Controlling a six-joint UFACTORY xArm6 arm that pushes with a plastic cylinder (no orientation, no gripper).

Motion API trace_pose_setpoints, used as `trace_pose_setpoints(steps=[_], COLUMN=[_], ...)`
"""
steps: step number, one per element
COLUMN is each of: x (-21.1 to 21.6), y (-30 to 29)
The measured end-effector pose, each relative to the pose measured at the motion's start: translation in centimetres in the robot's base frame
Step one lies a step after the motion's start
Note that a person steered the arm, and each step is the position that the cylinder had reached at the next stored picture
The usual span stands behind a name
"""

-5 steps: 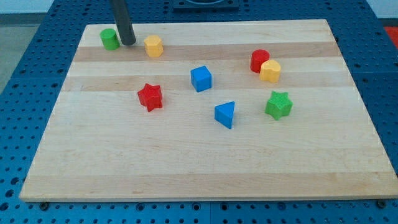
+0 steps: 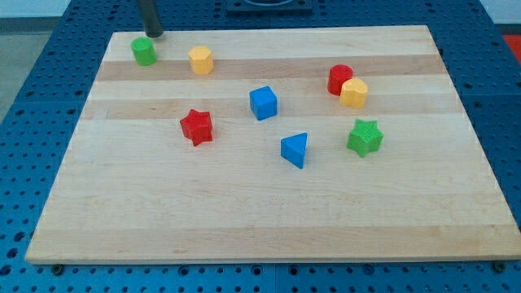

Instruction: Slightly push the green circle towards the red star

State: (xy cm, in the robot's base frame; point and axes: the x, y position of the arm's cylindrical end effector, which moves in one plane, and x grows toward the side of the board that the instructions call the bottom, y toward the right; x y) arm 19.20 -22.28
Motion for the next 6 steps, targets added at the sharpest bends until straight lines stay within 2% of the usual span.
trace_pose_setpoints(steps=[3,6], x=[0.2,1.1], y=[-5.4,-3.9])
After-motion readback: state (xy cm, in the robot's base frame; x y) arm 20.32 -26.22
